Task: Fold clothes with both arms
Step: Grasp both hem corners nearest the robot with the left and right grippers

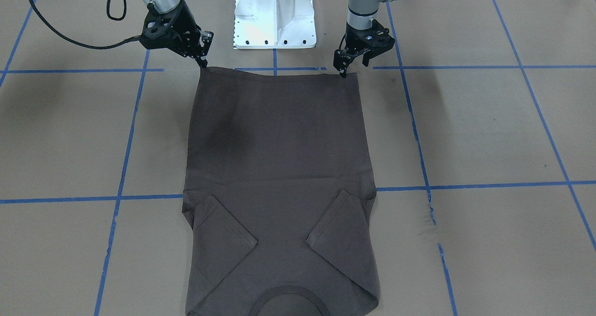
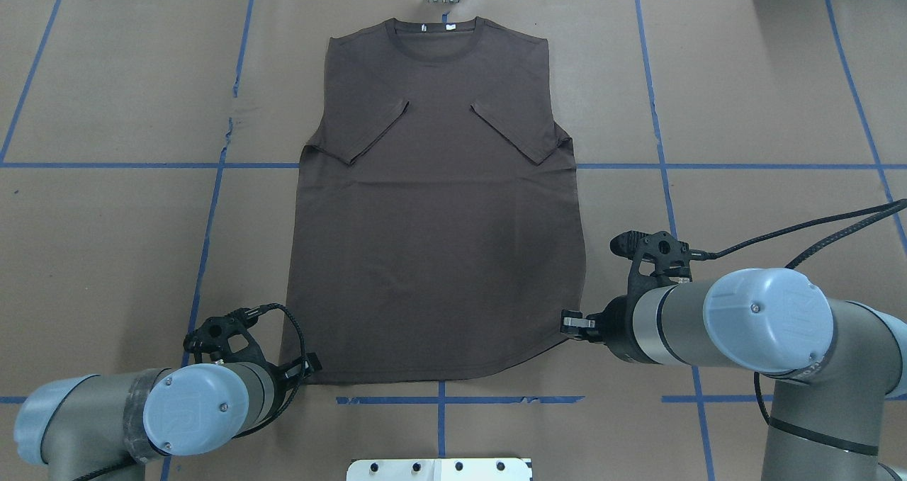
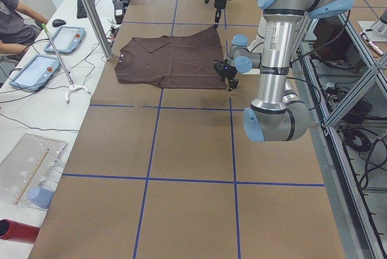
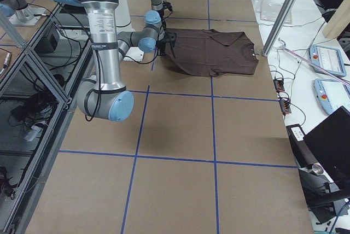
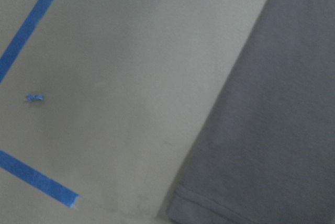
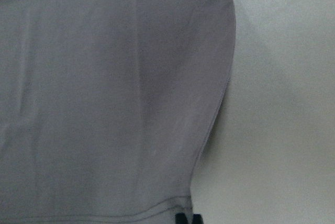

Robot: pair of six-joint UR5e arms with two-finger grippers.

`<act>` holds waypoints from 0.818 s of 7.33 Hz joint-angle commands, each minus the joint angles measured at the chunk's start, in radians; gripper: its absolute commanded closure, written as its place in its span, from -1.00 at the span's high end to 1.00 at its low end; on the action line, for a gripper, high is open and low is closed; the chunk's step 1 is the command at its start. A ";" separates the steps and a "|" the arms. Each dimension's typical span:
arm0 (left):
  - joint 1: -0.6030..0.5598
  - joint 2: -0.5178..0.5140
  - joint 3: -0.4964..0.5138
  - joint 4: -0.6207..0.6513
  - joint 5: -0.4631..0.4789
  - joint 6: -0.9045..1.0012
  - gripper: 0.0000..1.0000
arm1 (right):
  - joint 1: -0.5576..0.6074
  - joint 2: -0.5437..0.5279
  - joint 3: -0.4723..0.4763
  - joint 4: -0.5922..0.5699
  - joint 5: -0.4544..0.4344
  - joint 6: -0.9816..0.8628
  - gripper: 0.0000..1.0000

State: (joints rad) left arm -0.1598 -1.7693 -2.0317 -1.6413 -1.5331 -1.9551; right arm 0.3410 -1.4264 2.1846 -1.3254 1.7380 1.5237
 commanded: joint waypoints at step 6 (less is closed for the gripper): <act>-0.001 -0.013 0.016 0.003 0.002 -0.010 -0.06 | 0.012 0.007 0.007 0.000 0.002 0.000 -1.00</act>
State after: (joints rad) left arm -0.1610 -1.7814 -2.0164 -1.6386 -1.5295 -1.9624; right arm 0.3498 -1.4190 2.1876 -1.3252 1.7390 1.5233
